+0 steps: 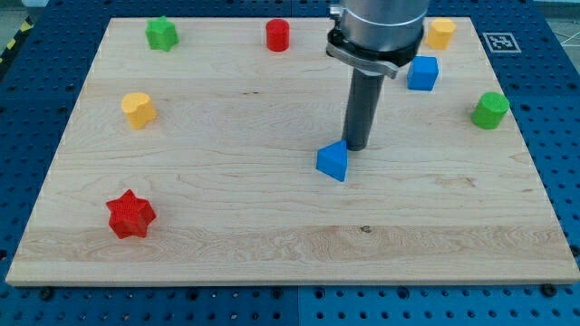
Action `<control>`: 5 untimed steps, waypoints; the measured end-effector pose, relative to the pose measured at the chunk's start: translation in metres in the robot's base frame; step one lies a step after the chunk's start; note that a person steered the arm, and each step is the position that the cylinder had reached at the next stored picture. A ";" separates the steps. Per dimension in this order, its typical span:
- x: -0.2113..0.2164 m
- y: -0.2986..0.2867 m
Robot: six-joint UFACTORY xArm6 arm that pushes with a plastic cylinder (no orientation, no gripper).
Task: Move the blue triangle towards the bottom center
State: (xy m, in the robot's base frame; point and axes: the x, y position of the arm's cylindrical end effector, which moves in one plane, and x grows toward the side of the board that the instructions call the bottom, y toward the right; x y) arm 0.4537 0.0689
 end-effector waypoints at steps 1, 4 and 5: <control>0.021 -0.012; 0.066 -0.013; 0.049 -0.020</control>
State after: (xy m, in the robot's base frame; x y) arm 0.5030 0.0490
